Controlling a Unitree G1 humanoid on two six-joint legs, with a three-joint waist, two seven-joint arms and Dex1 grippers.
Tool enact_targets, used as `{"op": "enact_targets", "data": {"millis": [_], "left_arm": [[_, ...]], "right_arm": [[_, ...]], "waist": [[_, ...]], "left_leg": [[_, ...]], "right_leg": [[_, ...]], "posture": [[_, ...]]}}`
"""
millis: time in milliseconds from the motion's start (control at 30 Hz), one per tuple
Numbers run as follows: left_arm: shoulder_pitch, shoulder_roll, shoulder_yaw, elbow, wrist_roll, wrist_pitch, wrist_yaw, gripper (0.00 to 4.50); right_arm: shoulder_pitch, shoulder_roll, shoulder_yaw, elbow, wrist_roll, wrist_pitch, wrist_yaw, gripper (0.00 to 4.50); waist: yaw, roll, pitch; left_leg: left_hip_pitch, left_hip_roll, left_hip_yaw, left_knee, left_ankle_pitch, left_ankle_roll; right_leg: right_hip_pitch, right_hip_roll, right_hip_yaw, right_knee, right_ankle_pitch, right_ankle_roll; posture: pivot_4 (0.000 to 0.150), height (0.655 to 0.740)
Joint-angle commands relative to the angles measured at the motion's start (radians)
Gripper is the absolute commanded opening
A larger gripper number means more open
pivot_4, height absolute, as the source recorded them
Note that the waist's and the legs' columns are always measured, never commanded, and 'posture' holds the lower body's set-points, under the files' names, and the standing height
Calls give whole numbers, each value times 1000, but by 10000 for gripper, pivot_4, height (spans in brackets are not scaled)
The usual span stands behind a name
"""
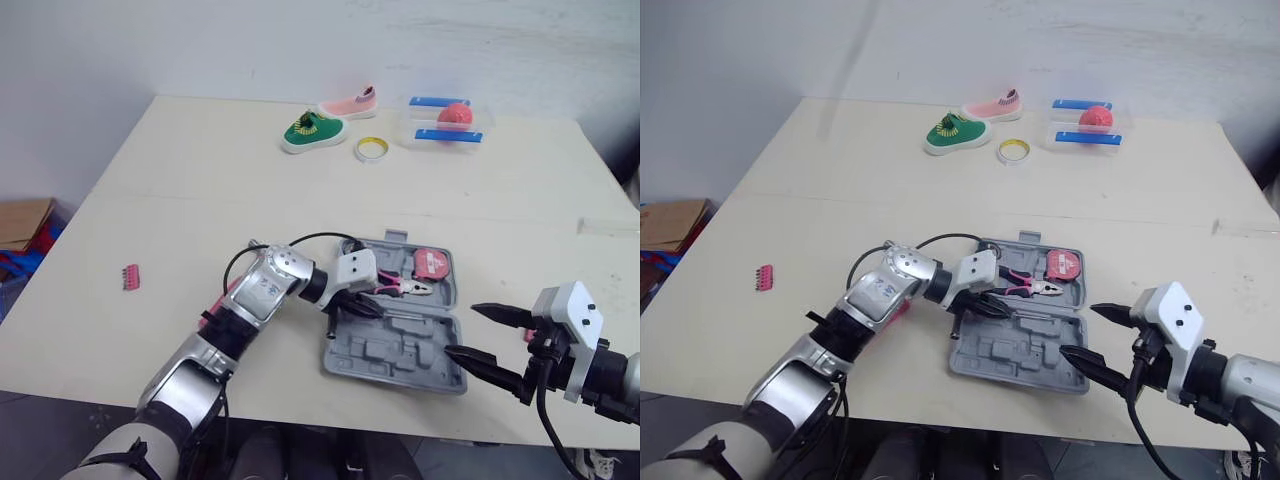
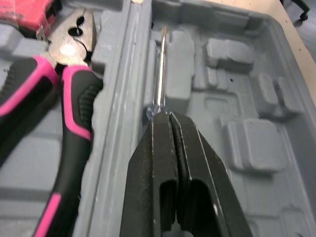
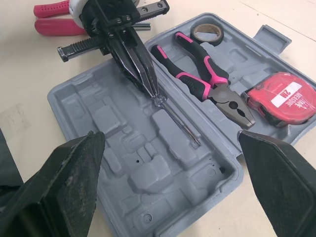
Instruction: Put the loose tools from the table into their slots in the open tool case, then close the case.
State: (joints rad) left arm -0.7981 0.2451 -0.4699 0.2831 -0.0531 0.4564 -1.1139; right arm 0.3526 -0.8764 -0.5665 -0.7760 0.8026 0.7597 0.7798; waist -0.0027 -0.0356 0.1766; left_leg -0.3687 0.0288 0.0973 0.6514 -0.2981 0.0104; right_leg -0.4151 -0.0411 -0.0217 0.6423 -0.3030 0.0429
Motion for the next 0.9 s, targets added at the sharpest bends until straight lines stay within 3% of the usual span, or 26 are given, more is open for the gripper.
{"op": "enact_targets", "data": {"millis": [33, 200, 433, 567, 733, 900], "left_arm": [[-7, -7, 9, -13, -1, -14, 4, 94], [5, 2, -27, -14, 36, 13, 22, 94], [34, 52, -195, 11, 172, 38, 9, 94], [28, 27, -198, 47, 192, 45, 46, 94], [10, -7, -148, 79, 162, -24, 55, 94], [8, -18, 27, -30, -14, 27, -8, 94]], "right_arm": [[-5, 10, -17, -3, 6, -17, -4, 45000], [-7, 9, -16, -2, 5, -17, -4, 45000], [-6, 11, -14, 1, 0, -20, -4, 45000], [-5, 11, -14, 1, -4, -20, -3, 45000], [11, 8, -31, 0, -14, -24, 7, 45000], [14, 19, -57, 9, -23, -35, -5, 45000]], "waist": [[0, 0, 0], [1, 0, 0], [1, -1, -3], [2, -3, -9], [11, -1, -13], [8, 1, -12]], "left_leg": [[0, 0, 0, 0, 0, 0], [0, 0, 0, 0, 0, 0], [2, 0, 0, -3, 0, 0], [2, 0, -1, -3, 0, 0], [2, 0, -1, -2, -1, 2], [-1, 0, -1, -2, -1, 4]], "right_leg": [[0, 0, 0, 0, 0, 0], [0, 0, 0, 0, 0, 0], [7, 0, 0, -4, 0, 0], [7, 0, 0, -5, 0, 0], [9, -1, -1, -8, 0, 0], [5, -1, -1, -13, 1, 2]], "posture": [[1500, 7304], [1500, 7304], [1500, 7304], [1500, 7304], [1500, 7304], [1500, 7304]]}}
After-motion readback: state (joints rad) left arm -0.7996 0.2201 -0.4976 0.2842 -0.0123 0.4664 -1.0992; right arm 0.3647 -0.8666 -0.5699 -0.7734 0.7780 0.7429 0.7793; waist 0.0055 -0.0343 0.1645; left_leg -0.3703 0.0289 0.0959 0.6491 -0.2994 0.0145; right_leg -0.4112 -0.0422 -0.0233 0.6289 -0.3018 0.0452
